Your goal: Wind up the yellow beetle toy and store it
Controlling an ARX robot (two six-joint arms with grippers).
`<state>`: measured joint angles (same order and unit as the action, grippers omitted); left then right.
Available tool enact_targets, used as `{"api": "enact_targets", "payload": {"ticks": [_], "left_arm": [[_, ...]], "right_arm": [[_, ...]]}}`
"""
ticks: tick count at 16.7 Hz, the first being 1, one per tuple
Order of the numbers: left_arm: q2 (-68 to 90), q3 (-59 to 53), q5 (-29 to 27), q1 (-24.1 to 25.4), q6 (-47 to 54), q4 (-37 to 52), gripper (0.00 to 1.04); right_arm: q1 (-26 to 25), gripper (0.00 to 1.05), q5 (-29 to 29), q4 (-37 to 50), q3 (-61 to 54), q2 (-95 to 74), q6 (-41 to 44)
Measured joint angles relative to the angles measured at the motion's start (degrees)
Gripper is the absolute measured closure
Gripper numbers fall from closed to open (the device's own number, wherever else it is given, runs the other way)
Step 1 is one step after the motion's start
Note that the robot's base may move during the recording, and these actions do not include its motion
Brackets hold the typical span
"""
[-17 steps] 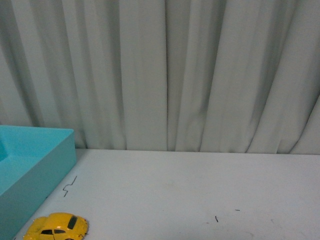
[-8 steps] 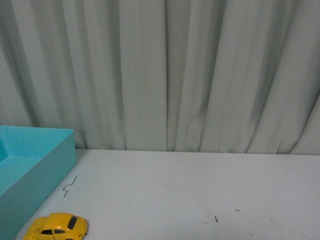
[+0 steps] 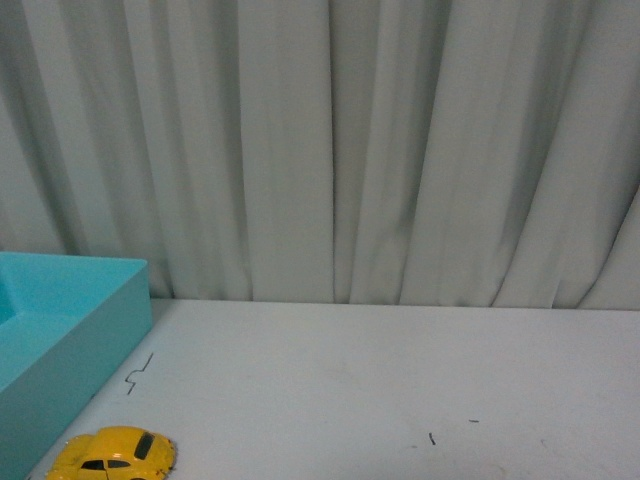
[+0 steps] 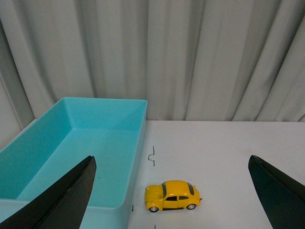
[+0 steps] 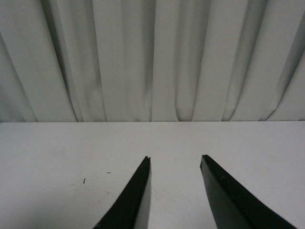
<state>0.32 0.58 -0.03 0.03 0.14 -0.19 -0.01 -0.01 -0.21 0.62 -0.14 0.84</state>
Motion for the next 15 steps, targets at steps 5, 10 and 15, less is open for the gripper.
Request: {"api": "enact_targets", "payload": {"ticks": [5,10,15], "left_arm": [[22.93,20.13,-3.98,0.09,-22.08,-27.8,0.07],[61.72,38.77,-7.28,-3.89,-13.05,-2.58,0.07],[88.35,60.06,5.51,-6.73,17.64,-6.84,0.07]], "right_arm": [[0.0,0.06,-0.07,0.0,0.0,0.0,0.0],[0.0,0.07,-0.02,0.0,0.0,0.0,0.0],[0.0,0.07,-0.02,-0.02,0.0,0.0,0.0]]}}
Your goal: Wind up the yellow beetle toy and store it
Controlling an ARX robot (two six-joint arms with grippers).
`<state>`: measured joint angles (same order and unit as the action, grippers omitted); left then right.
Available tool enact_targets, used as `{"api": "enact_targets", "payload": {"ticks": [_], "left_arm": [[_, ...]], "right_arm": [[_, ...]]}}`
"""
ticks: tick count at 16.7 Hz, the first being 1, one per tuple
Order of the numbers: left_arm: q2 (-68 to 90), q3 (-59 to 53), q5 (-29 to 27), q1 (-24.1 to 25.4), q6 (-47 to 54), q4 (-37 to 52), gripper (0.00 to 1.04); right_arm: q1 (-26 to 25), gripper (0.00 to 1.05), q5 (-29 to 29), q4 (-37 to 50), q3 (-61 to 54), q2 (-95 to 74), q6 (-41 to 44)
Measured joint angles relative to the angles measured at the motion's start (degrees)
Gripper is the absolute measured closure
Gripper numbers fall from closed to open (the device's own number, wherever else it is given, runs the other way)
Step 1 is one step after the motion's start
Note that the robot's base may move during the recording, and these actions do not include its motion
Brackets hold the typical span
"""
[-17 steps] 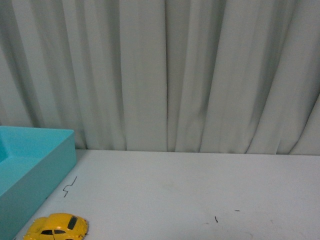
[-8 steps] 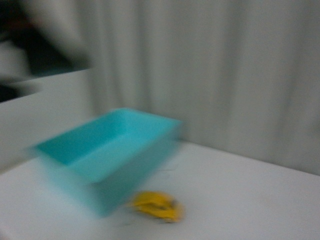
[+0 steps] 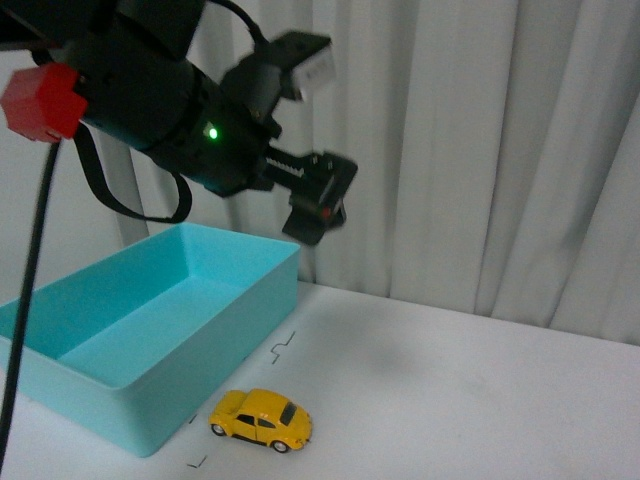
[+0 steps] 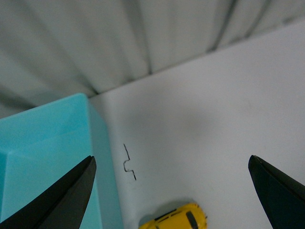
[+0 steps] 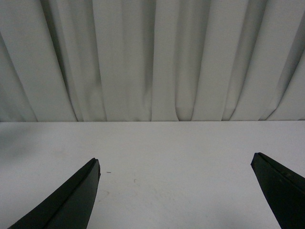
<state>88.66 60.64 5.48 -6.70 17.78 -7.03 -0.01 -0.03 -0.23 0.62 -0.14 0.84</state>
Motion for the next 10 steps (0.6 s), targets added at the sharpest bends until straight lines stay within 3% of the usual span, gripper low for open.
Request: {"api": "enact_targets", "payload": {"ticks": [1,5,6,7,10], "left_arm": [[2.78,1.86,2.95,-0.55,8.94,-6.38,0.07],[6.8,5.42,3.15,-1.42,27.54,-18.18,0.07],[10.51,6.8,2.4,-1.86,38.47,-22.32,0.07],[12.33,4.44,-1.46,-1.77,46.23,-21.07,0.07],[16.74,1.57,-3.65,-1.38,52.46,-19.1,0.07]], "right_arm": [[0.0,0.07,0.02,0.02,0.0,0.0,0.0],[0.0,0.07,0.02,0.02,0.0,0.0,-0.02],[0.0,0.07,0.02,0.02,0.0,0.0,-0.02],[0.0,0.07,0.02,0.02,0.0,0.0,-0.02],[0.0,0.07,0.02,0.02,0.0,0.0,-0.02]]}}
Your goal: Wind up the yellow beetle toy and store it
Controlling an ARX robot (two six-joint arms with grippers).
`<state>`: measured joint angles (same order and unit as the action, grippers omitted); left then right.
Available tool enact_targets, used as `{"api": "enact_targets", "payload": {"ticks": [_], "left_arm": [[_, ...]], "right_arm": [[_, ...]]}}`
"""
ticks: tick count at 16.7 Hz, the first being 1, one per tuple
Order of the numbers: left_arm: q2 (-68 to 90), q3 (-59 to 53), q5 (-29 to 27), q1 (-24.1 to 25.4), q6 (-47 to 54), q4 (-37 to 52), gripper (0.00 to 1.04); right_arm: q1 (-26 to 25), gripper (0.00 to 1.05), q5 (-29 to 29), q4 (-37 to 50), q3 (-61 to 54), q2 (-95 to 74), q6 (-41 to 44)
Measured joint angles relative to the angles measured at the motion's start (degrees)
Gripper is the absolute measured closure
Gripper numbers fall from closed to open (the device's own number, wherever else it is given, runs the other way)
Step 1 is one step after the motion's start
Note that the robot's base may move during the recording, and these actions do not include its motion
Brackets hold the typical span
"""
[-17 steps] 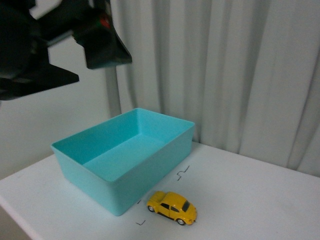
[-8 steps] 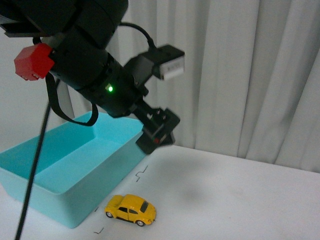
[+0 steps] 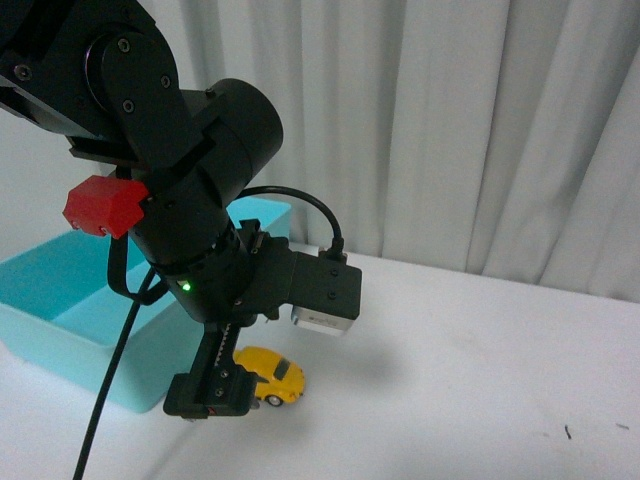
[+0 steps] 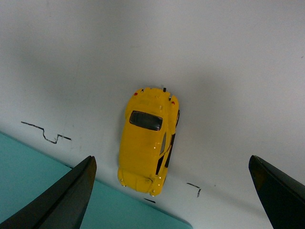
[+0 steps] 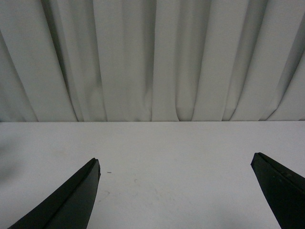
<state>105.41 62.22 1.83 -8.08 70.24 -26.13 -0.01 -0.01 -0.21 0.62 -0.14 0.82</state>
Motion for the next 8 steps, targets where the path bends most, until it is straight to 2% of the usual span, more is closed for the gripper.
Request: {"api": "enact_targets", "payload": {"ticks": [8], "left_arm": [[3.61,-0.07,-0.57,0.02,5.03,3.06,0.07]], "right_arm": [[0.0,0.07,0.0,0.0,0.0,0.0,0.0]]}}
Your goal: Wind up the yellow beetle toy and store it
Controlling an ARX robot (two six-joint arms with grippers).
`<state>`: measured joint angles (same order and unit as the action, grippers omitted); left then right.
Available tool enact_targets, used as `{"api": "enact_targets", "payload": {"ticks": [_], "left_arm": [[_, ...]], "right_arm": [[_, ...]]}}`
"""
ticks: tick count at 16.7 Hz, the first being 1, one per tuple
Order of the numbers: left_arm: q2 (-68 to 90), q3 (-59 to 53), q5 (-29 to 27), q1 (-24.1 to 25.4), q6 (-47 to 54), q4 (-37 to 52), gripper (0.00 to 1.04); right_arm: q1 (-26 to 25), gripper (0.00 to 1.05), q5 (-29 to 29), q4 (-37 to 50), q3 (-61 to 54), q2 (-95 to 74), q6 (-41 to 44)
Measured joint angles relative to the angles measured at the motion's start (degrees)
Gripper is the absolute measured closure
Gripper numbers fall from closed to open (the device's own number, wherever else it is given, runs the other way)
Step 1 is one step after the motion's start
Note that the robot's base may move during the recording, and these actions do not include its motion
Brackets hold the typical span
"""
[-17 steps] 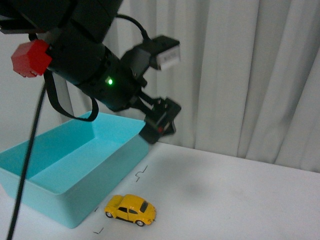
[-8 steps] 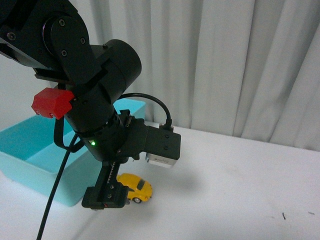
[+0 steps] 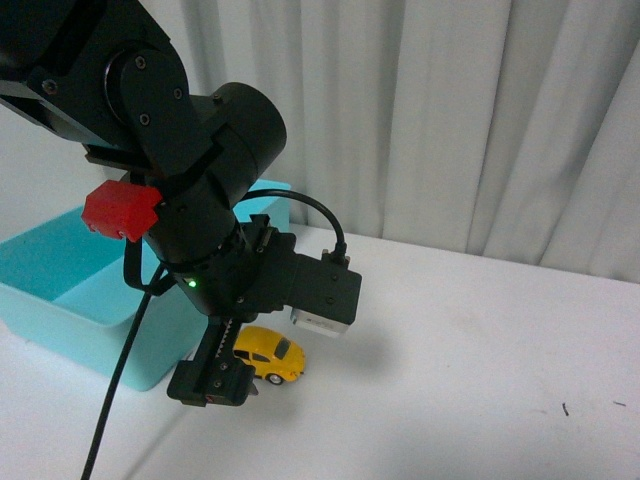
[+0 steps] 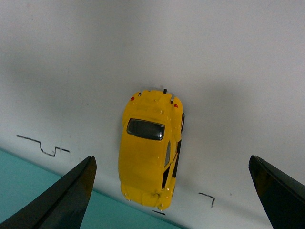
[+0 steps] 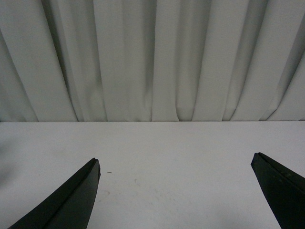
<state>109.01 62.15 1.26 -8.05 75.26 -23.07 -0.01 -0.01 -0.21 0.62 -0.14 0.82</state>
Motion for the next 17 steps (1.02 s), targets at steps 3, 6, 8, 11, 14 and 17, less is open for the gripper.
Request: {"api": "enact_targets", "payload": {"ticks": [3,6,8,11,14,17], "left_arm": [[5.44,2.4,-1.2,0.33,3.96,1.31,0.07],[8.02,3.8,-1.7,0.96,6.56,3.17,0.07],[9.68,4.33,-2.51,1.86,8.48,3.06,0.07],[10.45,5.38,-3.3,2.73,10.12,3.58,0.07],[11.37,6.32,-3.58,2.97,10.19,3.23,0.3],[8.87,7.06,-2.84,2.27,6.47,1.42,0.64]], "right_arm": [[0.0,0.07,-0.02,0.0,0.0,0.0,0.0],[0.0,0.07,0.0,0.0,0.0,0.0,0.0],[0.0,0.07,0.0,0.0,0.0,0.0,0.0],[0.0,0.07,0.0,0.0,0.0,0.0,0.0],[0.0,0.07,0.0,0.0,0.0,0.0,0.0],[0.0,0.07,0.0,0.0,0.0,0.0,0.0]]}}
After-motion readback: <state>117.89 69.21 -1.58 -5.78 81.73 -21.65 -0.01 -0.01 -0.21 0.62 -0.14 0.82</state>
